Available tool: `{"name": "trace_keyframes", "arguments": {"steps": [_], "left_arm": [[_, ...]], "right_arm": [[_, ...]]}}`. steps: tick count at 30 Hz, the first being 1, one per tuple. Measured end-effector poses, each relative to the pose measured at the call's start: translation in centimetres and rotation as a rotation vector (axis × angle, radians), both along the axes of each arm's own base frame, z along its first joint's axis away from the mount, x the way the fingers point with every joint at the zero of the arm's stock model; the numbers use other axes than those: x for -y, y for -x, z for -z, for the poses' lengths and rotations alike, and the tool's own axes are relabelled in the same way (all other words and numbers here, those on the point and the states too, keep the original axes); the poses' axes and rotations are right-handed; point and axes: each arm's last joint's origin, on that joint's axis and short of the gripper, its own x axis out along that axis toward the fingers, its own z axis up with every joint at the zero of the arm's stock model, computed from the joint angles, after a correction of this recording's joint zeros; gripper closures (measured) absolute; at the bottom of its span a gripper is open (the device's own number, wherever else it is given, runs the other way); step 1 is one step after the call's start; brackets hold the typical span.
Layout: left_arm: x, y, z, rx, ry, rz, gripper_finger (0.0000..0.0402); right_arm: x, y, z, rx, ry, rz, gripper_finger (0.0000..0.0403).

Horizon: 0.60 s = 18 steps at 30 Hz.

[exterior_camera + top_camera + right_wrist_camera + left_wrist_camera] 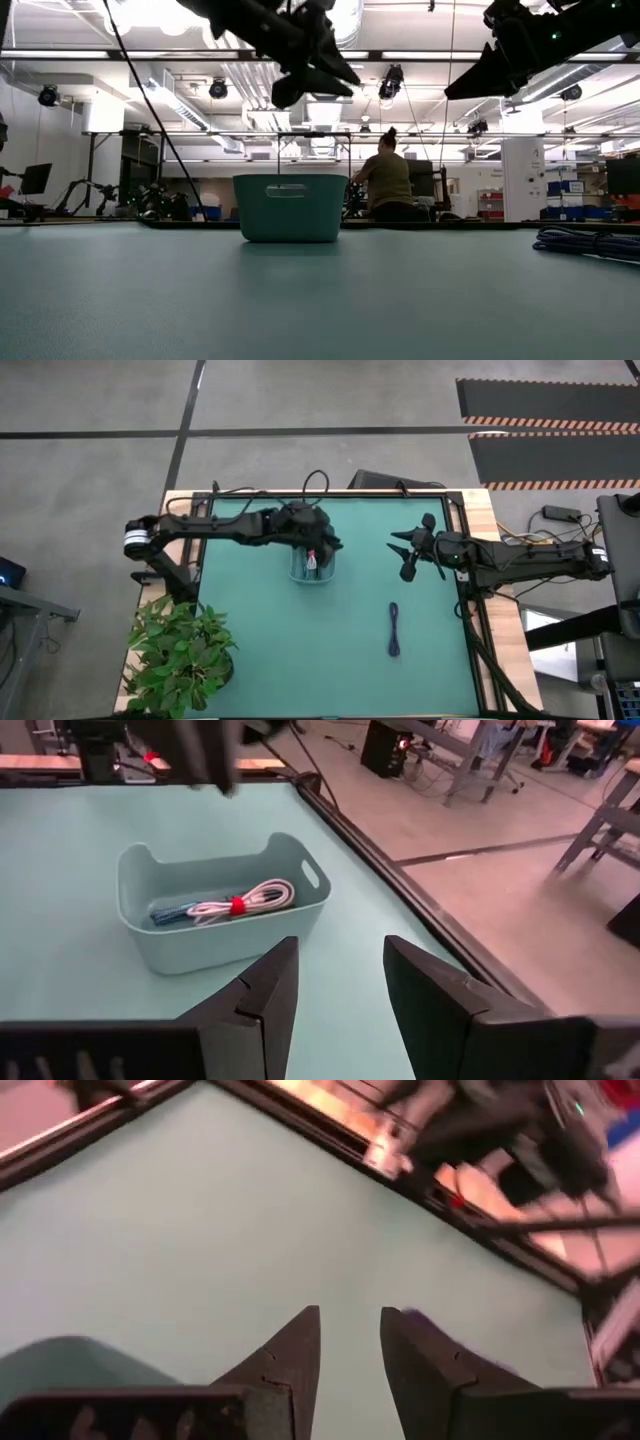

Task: Pick and place USB-C Cables
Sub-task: Put the purple black charger cable into the bin

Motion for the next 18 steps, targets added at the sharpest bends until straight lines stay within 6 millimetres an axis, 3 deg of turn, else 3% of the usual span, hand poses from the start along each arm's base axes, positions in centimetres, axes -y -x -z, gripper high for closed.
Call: {"name": "trace_keyframes", "arguments": {"steps": [10,18], "left_arm": [[5.1,0.7,-1.3,0.031,-0.257,0.220,0.0310],[6.4,0.6,-1.5,0.069,-0.418,0.326,0.0310]], "right_arm": [[-0.4,-0.6,0.6,0.048,-0.237,-0.068,0.0264],[-1.2,-2.1,2.7,-0.010,-0.463,-0.030,0.0264]]}}
